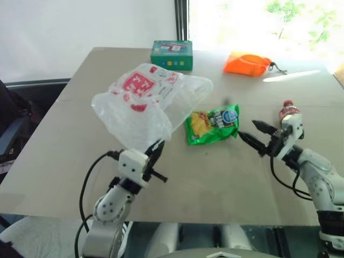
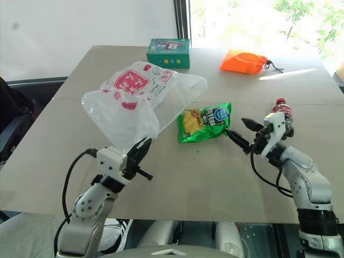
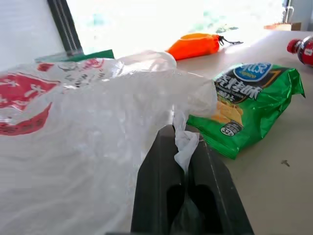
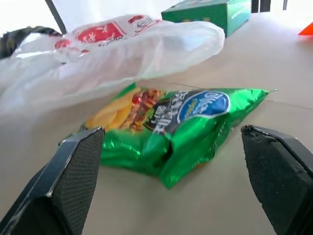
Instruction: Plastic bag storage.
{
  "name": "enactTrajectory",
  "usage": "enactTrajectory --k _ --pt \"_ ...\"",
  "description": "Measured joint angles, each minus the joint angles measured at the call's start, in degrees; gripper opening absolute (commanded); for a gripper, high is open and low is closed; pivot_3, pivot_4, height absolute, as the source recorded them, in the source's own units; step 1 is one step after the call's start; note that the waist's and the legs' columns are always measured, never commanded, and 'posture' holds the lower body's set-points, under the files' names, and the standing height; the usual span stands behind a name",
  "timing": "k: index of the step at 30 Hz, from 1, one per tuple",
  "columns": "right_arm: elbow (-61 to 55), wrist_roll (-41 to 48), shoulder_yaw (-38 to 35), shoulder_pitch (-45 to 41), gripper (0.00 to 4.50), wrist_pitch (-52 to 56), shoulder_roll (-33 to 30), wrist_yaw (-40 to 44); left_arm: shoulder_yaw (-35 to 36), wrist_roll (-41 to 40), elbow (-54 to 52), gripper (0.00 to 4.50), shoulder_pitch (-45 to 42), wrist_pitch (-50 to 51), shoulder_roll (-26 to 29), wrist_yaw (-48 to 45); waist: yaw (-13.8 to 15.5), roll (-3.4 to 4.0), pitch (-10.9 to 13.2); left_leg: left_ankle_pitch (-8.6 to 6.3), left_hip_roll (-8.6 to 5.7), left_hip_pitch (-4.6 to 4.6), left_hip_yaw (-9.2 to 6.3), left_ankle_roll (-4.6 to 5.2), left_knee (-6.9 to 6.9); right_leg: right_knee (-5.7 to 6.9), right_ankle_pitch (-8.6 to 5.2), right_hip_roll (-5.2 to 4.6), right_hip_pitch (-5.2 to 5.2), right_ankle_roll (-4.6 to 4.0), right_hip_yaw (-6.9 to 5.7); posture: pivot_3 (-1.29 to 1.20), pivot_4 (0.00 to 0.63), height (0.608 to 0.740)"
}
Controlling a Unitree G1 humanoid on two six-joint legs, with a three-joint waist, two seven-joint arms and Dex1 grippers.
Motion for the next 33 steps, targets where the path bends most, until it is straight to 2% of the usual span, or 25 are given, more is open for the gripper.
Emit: enactTrajectory --k 5,10,16,18,20,21,22,25,27,28,33 --pt "10.2 3.7 -0.2 -10.7 4.5 15.8 1.6 -7.0 3.8 -0.6 0.3 0.03 0.2 -3.5 -4.2 4.2 -0.1 0.02 0.0 0.0 -0.05 -0.07 0.03 0.01 0.01 -0.01 0.0 0.0 -0.07 0.0 -0.01 0.0 0.15 0.74" --pt "19.3 4.5 -0.1 -18.5 4.5 24.9 3.4 -7.4 6.1 -2.9 2.2 0.03 0.2 -4.5 -7.5 6.5 -0.2 0.04 0.0 0.0 -0.01 -0.12 0.0 0.01 0.0 -0.02 0.0 0.1 -0.13 0.0 -0.07 0.0 0.15 0.74" --pt "23.0 0.9 3.2 -22.1 4.5 23.8 6.3 -5.5 6.4 -4.1 3.4 0.03 -0.1 -5.9 -8.6 7.0 -0.6 0.03 0.0 0.0 -0.02 -0.08 0.1 0.01 0.01 -0.02 0.0 0.12 -0.12 0.01 -0.16 0.0 0.15 0.74" --pt "24.0 -0.2 3.8 -22.7 4.0 22.6 7.7 -5.4 6.6 -4.1 3.8 0.0 -0.3 -6.2 -8.6 7.0 -1.3 0.01 0.0 0.0 -0.02 -0.04 0.11 0.02 0.01 0.04 0.0 0.14 -0.11 0.01 -0.17 0.0 0.15 0.74" --pt "24.7 -1.5 3.9 -22.8 3.12 21.2 8.6 -5.5 6.6 -4.1 4.6 0.0 -0.7 -6.4 -8.7 7.1 -1.7 0.02 0.0 0.0 0.0 -0.02 0.1 0.02 0.01 0.09 0.0 0.23 -0.12 0.01 -0.16 0.0 0.15 0.74" --pt "24.7 -1.7 4.0 -22.7 2.87 21.1 8.7 -5.4 6.6 -4.1 4.7 0.0 -0.8 -6.4 -8.7 7.1 -1.7 0.02 0.0 0.0 0.0 -0.02 0.09 0.02 0.01 0.1 0.0 0.28 -0.13 0.01 -0.16 0.0 0.15 0.74" --pt "24.7 -2.2 4.3 -22.3 2.25 21.0 9.0 -5.1 6.6 -4.1 4.7 0.0 -1.1 -6.4 -8.8 7.1 -1.7 0.02 0.0 0.0 0.01 -0.03 0.06 0.02 0.01 0.1 0.0 0.37 -0.13 0.01 -0.18 0.0 0.15 0.74" --pt "24.2 -2.3 4.2 -21.6 1.28 21.2 9.4 -5.0 6.8 -4.1 4.8 0.0 -1.6 -6.5 -8.8 7.0 -1.6 0.02 0.0 0.0 0.01 -0.04 0.06 0.01 0.01 0.09 0.0 0.35 -0.13 0.01 -0.16 0.0 0.15 0.74" --pt "22.5 -1.7 3.7 -20.8 0.29 21.7 9.2 -4.8 6.9 -4.2 5.4 0.0 -2.4 -6.5 -8.6 7.0 -1.5 0.02 0.0 0.0 -0.01 -0.05 0.08 0.01 0.01 0.07 0.0 0.33 -0.13 0.01 -0.15 0.0 0.15 0.74" --pt "21.6 -0.9 3.0 -20.5 0.06 22.5 9.0 -4.7 6.9 -4.5 5.8 0.0 -2.8 -6.5 -8.5 6.9 -1.5 0.02 0.0 0.0 0.0 -0.06 0.07 0.01 0.02 0.06 0.0 0.27 -0.13 0.01 -0.13 0.0 0.15 0.74" --pt "20.5 6.6 -4.8 -20.3 0.06 29.0 5.4 -2.9 7.3 -5.4 6.1 0.0 -3.2 -7.2 -7.9 5.6 -1.2 0.09 0.1 0.0 -0.06 -0.19 -0.03 0.02 0.02 -0.01 0.0 0.05 -0.15 0.01 -0.12 0.0 0.15 0.74"
